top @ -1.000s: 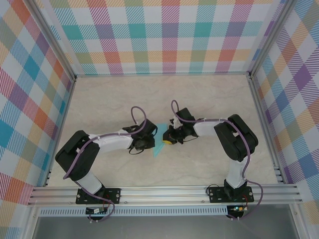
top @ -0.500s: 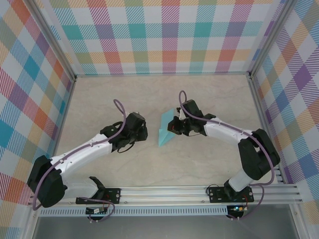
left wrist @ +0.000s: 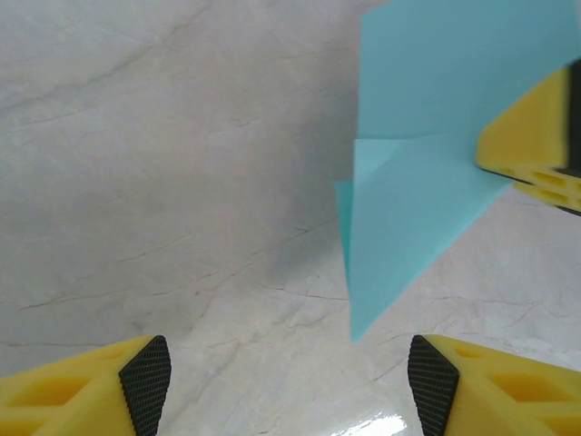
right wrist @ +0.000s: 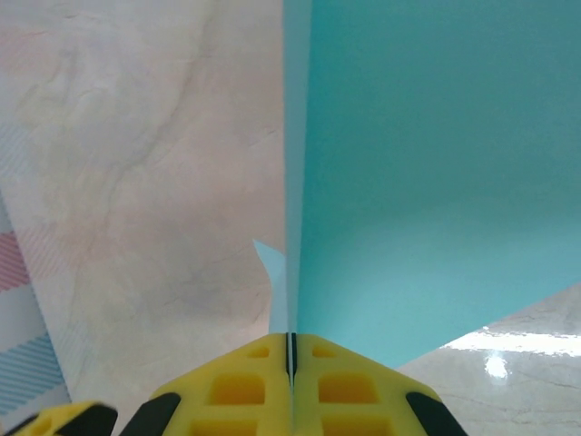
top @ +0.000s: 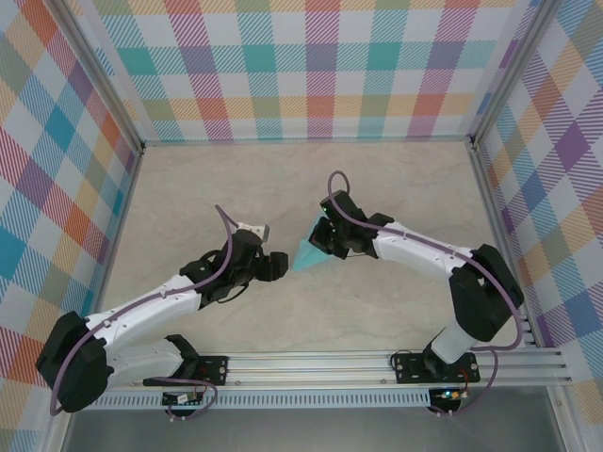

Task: Fold a paper plane with a square sheet of paper (pick it up from the middle)
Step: Fourth fold the wing at the center of the table.

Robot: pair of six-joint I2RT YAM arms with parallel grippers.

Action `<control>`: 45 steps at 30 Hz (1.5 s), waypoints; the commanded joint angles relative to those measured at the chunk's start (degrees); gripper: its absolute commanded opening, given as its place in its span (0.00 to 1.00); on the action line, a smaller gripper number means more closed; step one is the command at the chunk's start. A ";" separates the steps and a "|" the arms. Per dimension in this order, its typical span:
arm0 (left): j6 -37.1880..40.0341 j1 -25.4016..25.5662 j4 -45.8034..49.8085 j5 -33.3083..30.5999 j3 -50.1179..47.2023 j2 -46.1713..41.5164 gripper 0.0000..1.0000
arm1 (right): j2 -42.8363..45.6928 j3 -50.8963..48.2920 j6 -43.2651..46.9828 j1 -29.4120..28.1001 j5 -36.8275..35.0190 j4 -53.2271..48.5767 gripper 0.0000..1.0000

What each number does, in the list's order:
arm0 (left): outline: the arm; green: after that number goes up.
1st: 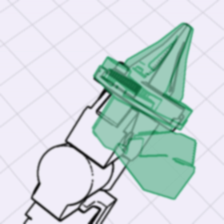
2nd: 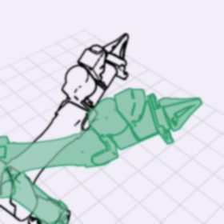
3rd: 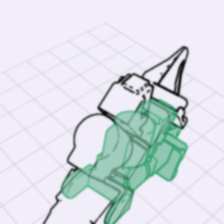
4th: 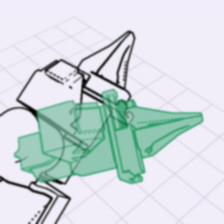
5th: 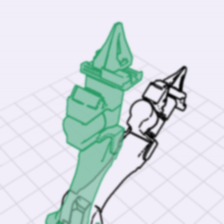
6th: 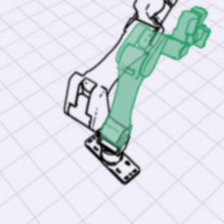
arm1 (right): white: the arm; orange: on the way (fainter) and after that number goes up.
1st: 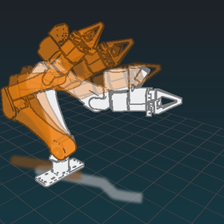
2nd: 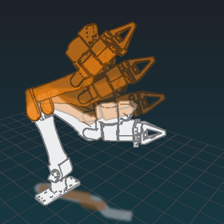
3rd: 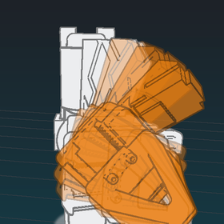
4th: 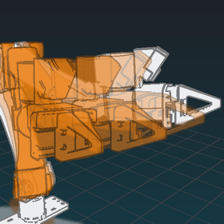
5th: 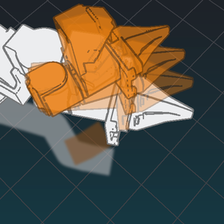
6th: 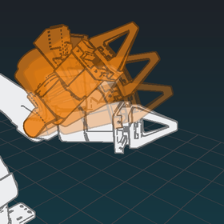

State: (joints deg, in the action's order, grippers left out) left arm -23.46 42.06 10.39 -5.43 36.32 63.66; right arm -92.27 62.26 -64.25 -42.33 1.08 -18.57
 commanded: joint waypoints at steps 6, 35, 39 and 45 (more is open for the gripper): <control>9.76 0.43 -22.95 5.55 -9.65 0.62 0.77 | -5.58 -0.18 -11.60 -0.48 1.64 1.31 0.03; 30.28 3.30 -48.30 11.95 -11.35 24.70 0.45 | -10.27 5.68 -15.98 2.07 11.47 -8.92 0.03; 30.01 3.29 -49.95 11.46 -11.97 25.12 0.39 | -10.87 5.85 -15.63 2.07 12.22 -8.83 0.03; 29.79 3.33 -50.21 12.77 -11.62 25.85 0.36 | -11.96 6.47 -14.86 2.07 13.83 -8.91 0.03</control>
State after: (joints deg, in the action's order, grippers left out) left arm 5.58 44.29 -37.17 5.72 23.49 88.51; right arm -103.37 66.92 -79.09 -40.45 12.93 -25.85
